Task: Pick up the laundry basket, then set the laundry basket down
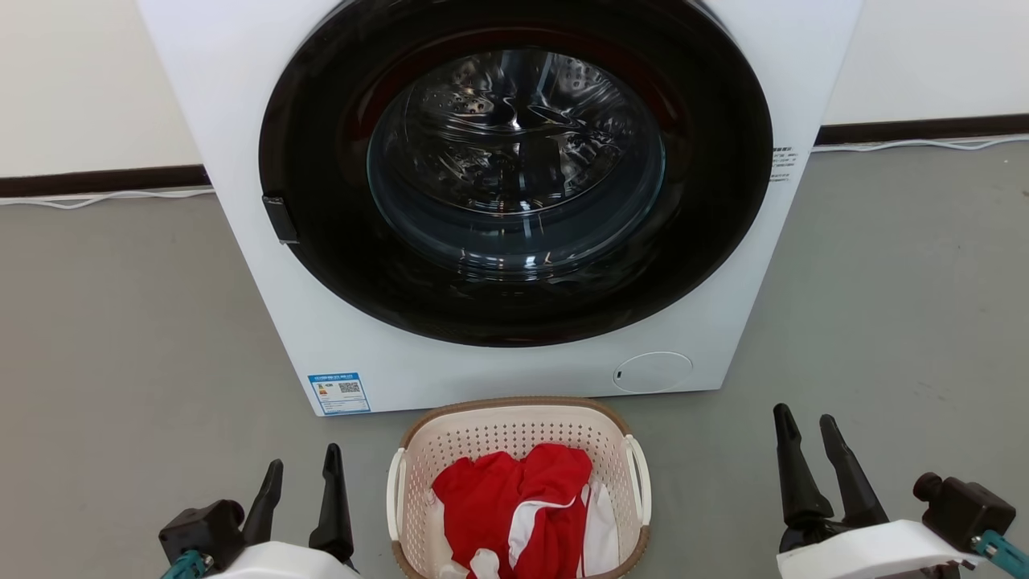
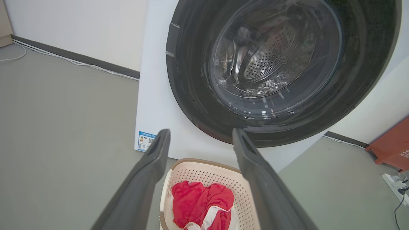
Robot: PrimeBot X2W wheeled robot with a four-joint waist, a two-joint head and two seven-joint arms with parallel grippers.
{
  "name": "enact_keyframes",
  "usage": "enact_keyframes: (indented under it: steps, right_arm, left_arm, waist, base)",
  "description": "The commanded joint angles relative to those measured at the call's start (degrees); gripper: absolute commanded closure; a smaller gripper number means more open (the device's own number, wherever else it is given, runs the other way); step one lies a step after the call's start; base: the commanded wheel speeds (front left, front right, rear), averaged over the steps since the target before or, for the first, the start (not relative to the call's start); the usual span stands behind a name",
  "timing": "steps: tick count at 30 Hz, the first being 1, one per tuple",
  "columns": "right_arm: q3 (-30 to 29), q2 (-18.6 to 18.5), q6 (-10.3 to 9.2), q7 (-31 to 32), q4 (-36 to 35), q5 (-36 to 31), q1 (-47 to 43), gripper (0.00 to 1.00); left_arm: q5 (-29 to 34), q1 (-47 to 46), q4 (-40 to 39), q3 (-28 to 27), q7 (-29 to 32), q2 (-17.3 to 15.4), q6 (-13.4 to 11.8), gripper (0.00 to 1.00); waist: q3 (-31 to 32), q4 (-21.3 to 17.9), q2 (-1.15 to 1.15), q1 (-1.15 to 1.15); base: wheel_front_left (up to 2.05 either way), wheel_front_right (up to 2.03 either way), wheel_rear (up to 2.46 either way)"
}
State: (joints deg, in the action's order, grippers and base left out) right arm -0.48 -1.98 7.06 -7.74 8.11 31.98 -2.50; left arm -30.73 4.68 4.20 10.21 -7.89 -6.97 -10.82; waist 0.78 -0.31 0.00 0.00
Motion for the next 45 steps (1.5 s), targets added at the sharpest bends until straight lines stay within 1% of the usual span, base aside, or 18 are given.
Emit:
enact_keyframes:
  steps: [1, 17, 35, 38, 45]
  right_arm:
    - [1.1, -0.7, 0.30, -1.1, -2.0, -1.8, 0.8, 0.00]
    - [2.2, -0.8, 0.36, -3.9, -3.0, -13.2, 0.2, 0.00]
    - [3.2, -0.9, 0.42, -6.9, -4.7, -25.4, -0.4, 0.00]
    - [3.3, -0.9, 0.43, -7.3, -4.9, -26.8, -0.4, 0.00]
    - [3.2, -0.9, 0.43, -7.3, -4.4, -26.4, -0.4, 0.00]
  left_arm:
    - [1.7, -1.0, -2.0, -0.9, -0.8, -0.4, -0.6, 0.00]
    - [12.7, 0.5, -3.9, -0.8, -3.7, 0.3, -1.5, 0.00]
    - [24.8, 1.7, -4.8, -0.7, -6.8, 1.3, -0.8, 0.00]
    - [26.0, 1.9, -4.9, -0.7, -7.1, 1.5, -0.8, 0.00]
    - [25.5, 1.9, -4.1, -1.8, -7.1, 2.2, 0.5, 0.00]
  waist:
    - [0.0, 0.0, 0.00, 0.00]
    - [0.3, -0.1, 0.00, 0.00]
    - [0.4, -0.1, 0.00, 0.00]
    - [0.4, 0.0, 0.00, 0.00]
    - [0.5, -0.1, 0.00, 0.00]
  base:
    - [0.00, 0.00, 0.00]
    - [0.00, 0.00, 0.00]
    - [0.00, 0.00, 0.00]
    - [0.00, 0.00, 0.00]
    - [0.00, 0.00, 0.00]
